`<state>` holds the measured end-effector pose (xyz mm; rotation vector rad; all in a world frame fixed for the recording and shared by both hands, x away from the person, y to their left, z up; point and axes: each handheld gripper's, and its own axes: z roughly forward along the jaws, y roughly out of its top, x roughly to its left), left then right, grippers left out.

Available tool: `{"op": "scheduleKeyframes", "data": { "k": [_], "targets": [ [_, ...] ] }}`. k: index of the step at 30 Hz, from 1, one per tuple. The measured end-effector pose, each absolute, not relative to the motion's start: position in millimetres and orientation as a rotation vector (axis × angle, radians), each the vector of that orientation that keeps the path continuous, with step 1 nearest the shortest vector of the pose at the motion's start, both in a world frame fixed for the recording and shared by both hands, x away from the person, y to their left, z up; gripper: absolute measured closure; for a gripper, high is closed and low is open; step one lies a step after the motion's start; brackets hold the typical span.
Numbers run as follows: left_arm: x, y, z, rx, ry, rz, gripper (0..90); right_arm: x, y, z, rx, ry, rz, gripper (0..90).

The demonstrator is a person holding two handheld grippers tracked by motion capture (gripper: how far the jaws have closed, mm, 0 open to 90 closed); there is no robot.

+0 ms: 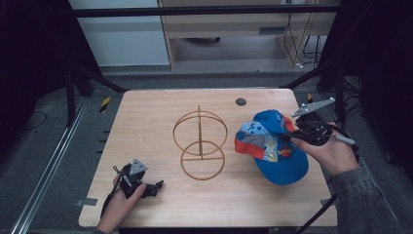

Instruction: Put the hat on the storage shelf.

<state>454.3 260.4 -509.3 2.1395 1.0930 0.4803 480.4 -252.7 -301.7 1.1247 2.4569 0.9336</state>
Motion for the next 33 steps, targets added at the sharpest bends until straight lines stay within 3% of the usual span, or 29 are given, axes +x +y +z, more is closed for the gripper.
{"op": "scheduleKeyframes", "data": {
  "k": [15, 33],
  "targets": [
    [454.3, 260.4, -509.3, 2.139, 1.093, 0.48, 0.0, 467.5, -249.4, -247.6, 1.027, 2.375, 1.037, 90.0],
    [454.3, 260.3, -509.3, 2.138, 1.093, 0.483, 0.0, 466.6, -212.6, -198.3, 0.879, 2.338, 1.12, 90.0]
  ]
}}
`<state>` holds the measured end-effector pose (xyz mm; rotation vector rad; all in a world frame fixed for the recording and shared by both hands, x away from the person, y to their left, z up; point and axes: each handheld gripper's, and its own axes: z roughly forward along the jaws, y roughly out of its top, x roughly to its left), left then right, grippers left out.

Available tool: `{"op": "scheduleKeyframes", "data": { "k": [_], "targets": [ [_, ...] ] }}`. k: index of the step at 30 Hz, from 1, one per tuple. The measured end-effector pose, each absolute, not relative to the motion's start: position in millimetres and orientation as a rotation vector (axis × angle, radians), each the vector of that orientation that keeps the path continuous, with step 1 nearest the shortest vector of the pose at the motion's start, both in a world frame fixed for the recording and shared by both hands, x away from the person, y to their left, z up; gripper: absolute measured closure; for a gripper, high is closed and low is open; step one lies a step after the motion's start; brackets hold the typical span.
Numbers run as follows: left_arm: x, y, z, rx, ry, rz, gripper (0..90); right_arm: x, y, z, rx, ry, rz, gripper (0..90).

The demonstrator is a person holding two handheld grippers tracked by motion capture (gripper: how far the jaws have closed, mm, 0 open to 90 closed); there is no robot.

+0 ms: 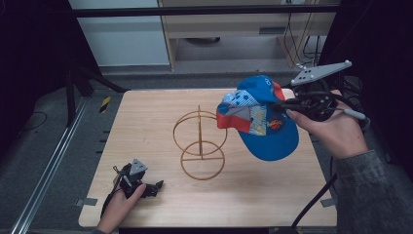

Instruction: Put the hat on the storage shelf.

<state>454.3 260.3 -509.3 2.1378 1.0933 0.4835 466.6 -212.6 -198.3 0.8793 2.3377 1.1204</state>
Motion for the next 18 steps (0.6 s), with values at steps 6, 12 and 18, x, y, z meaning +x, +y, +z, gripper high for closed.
{"op": "scheduleKeyframes", "data": {
  "k": [6, 12, 18],
  "targets": [
    [454.4, 260.3, -509.4, 2.137, 1.093, 0.483, 0.0, 467.2, -201.6, -186.9, 0.848, 2.334, 1.14, 90.0],
    [454.3, 260.2, -509.4, 2.136, 1.094, 0.484, 0.0, 469.3, -190.3, -180.4, 0.819, 2.341, 1.149, 90.0],
    [454.3, 260.2, -509.4, 2.137, 1.094, 0.484, 0.0, 471.7, -180.9, -177.6, 0.802, 2.35, 1.155, 90.0]
  ]
}}
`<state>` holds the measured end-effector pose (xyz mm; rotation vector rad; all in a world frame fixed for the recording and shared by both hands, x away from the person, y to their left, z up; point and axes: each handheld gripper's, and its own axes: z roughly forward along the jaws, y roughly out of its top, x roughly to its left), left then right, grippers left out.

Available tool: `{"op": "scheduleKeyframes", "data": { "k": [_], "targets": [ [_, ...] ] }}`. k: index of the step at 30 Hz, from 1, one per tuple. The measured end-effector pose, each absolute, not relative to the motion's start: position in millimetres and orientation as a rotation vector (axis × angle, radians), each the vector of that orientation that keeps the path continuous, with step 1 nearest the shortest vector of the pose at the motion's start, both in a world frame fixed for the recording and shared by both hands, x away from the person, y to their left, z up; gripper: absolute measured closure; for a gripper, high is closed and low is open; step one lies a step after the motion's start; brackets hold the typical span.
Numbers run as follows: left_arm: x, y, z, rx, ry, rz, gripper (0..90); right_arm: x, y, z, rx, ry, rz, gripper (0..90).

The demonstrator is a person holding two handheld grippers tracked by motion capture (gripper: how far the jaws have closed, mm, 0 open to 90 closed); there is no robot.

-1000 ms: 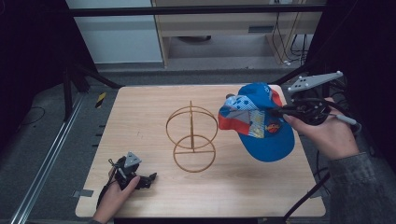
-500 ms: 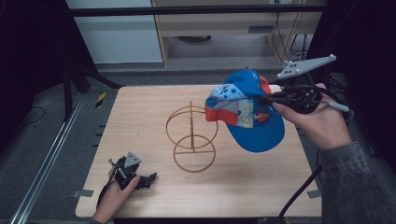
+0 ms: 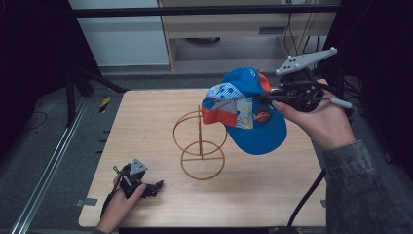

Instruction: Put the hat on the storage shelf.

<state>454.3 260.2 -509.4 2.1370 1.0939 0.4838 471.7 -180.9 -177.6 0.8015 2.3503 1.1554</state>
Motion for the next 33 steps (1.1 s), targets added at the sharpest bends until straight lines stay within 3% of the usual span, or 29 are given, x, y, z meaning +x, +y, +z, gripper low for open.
{"op": "scheduleKeyframes", "data": {
  "k": [33],
  "targets": [
    [454.2, 260.3, -509.2, 2.139, 1.093, 0.483, 0.0, 504.2, -119.8, -168.5, 0.733, 2.419, 1.151, 90.0]
  ]
}}
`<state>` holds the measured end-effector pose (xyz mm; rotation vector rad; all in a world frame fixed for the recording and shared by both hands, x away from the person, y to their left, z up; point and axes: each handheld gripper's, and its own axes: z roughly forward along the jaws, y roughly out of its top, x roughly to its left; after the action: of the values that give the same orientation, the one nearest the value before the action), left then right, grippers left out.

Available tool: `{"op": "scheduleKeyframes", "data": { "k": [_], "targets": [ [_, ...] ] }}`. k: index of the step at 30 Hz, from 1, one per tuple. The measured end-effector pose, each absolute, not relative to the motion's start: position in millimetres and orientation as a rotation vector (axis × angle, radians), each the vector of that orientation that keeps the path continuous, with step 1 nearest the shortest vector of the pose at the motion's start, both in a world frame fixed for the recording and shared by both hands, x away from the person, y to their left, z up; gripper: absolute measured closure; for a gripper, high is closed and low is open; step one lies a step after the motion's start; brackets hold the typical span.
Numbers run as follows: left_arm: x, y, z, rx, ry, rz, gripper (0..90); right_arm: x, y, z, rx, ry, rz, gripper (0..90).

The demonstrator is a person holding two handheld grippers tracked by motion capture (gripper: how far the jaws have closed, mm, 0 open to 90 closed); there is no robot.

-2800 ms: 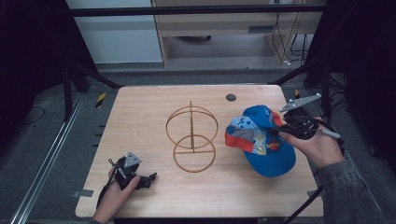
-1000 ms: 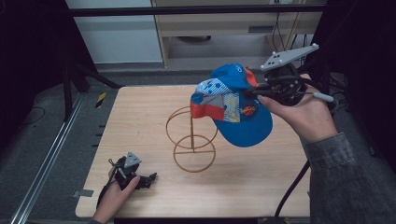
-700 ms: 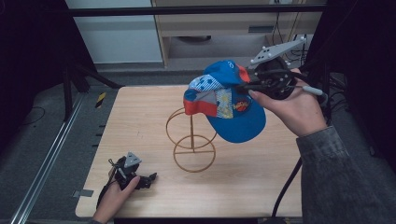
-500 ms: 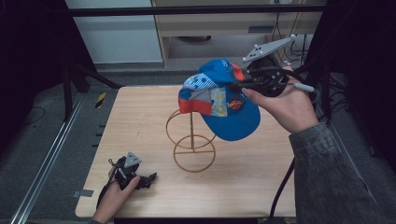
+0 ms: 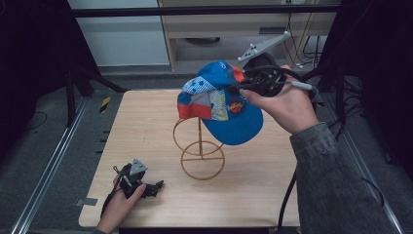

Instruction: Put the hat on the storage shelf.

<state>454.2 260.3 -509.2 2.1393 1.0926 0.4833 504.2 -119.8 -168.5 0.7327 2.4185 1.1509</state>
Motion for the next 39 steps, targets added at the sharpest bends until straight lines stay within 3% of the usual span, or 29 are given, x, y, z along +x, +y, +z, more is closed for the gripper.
{"op": "scheduleKeyframes", "data": {
  "k": [21, 39],
  "targets": [
    [454.1, 260.3, -509.0, 2.144, 1.091, 0.484, 0.0, 520.9, -75.1, -177.3, 0.69, 2.503, 1.053, 90.0],
    [454.1, 260.3, -509.0, 2.144, 1.091, 0.484, 0.0, 532.3, -38.9, -211.7, 0.665, 2.61, 0.959, 90.0]
  ]
}}
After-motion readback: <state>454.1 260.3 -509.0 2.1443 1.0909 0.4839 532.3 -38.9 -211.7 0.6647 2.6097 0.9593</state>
